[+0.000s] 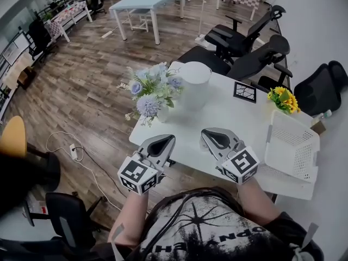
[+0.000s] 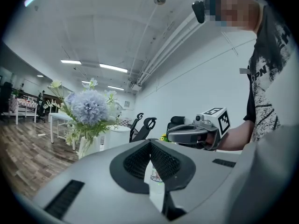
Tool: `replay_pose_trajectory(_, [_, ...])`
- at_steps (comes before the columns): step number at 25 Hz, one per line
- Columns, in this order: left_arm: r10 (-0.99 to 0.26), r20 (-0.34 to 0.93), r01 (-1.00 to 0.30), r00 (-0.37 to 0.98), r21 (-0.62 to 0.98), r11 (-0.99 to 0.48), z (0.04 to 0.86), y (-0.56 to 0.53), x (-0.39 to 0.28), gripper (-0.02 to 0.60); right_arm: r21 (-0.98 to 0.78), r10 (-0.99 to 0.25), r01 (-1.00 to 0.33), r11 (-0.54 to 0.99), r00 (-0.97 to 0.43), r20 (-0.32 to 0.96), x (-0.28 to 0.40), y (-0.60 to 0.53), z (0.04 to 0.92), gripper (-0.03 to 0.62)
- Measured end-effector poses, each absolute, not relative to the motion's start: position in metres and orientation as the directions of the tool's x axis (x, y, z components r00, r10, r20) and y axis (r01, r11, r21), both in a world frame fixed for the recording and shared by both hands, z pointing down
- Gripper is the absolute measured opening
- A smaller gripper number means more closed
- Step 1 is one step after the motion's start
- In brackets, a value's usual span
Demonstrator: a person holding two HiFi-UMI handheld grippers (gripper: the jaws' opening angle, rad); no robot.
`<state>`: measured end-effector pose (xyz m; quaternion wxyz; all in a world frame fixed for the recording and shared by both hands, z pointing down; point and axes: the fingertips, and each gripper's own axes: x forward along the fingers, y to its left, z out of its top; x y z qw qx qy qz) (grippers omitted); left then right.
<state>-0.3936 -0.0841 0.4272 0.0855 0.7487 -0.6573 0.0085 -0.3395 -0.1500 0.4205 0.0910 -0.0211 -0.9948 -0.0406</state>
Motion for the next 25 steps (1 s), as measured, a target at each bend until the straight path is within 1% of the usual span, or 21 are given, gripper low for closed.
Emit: replay_pose_trajectory(25, [-0.982,0.125,-0.985,0.138,0.122,-0.123,0.432,-0.066,-0.393,0.011,0.081,0.048,0.066,0.995,-0.978,0.202,-0.342,-0.132,0.427,0.021])
